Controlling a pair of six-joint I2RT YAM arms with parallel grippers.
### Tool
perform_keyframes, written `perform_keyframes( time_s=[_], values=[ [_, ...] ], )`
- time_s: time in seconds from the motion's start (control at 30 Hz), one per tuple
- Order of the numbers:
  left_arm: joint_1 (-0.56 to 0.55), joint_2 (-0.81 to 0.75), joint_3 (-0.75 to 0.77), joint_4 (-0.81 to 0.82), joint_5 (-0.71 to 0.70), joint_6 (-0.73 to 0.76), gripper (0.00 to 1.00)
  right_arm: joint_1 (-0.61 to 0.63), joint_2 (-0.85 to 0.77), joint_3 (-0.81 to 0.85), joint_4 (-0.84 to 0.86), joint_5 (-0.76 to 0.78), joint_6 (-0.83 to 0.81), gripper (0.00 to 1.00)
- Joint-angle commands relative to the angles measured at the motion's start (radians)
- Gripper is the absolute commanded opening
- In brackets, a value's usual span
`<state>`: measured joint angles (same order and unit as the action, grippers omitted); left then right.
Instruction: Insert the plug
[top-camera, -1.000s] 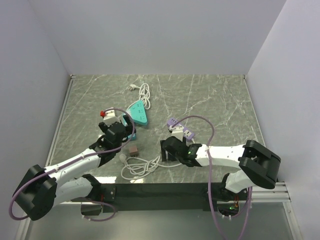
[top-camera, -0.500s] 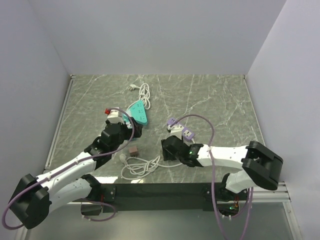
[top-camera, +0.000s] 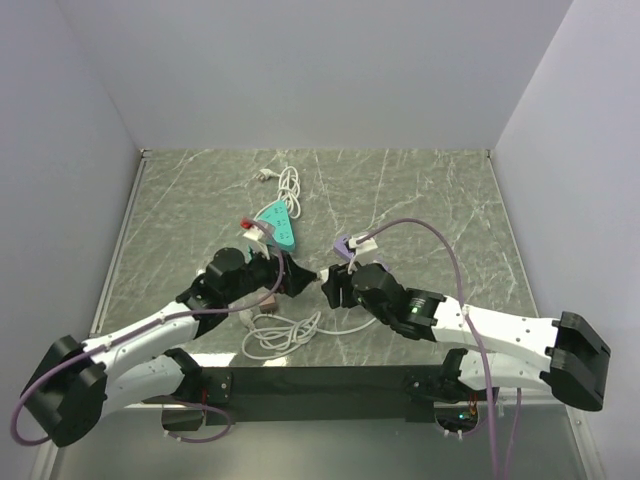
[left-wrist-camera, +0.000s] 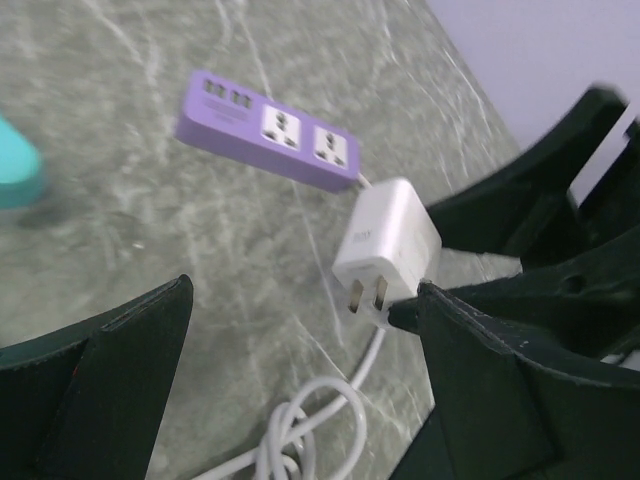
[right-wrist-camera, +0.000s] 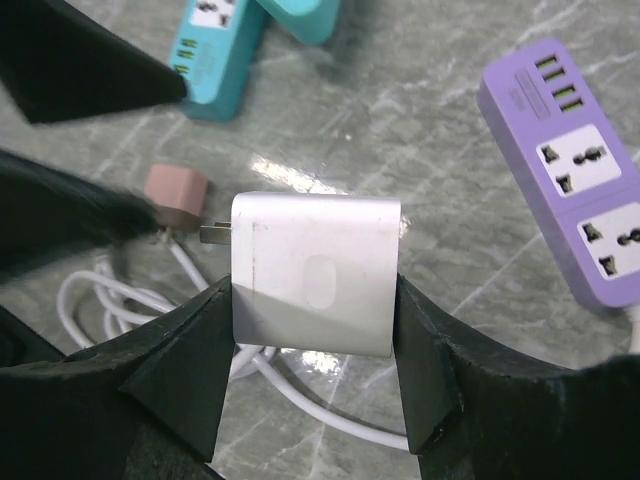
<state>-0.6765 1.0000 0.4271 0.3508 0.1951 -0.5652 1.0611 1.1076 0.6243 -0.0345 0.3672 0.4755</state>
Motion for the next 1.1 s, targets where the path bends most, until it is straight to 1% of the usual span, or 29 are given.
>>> perform_keyframes(
  time_s=[0.0, 0.13, 0.37, 0.57, 0.77, 0.9, 0.97, 1.07],
  values=[
    [-0.044, 0.051, 0.022, 0.106, 0.118, -0.010, 0.99, 0.005, -0.060, -0.017, 0.105, -0.020, -0.049, 0.01],
    [-0.084, 0.081, 0.025, 0.188, 0.132, -0.032, 0.99, 0.008, -0.084, -0.031, 0.117, -0.028, -0.052, 0.01],
    [-0.094, 0.084, 0.001, 0.266, 0.125, -0.078, 0.99, 0.023, -0.129, -0.069, 0.148, -0.039, -0.057, 0.00],
    [-0.094, 0.126, 0.009, 0.277, 0.130, -0.088, 0.99, 0.040, -0.173, -0.087, 0.165, -0.030, -0.066, 0.00],
    [-0.092, 0.153, 0.006, 0.330, 0.107, -0.114, 0.98, 0.062, -0.215, -0.120, 0.196, -0.039, -0.072, 0.00],
    [-0.094, 0.164, 0.007, 0.367, 0.099, -0.140, 0.95, 0.076, -0.226, -0.130, 0.200, -0.030, -0.075, 0.00],
    [-0.094, 0.173, 0.004, 0.396, 0.104, -0.159, 0.90, 0.083, -0.235, -0.138, 0.208, -0.033, -0.078, 0.00],
    [-0.092, 0.158, -0.016, 0.416, 0.080, -0.174, 0.89, 0.086, -0.239, -0.143, 0.208, -0.027, -0.077, 0.00]
  ],
)
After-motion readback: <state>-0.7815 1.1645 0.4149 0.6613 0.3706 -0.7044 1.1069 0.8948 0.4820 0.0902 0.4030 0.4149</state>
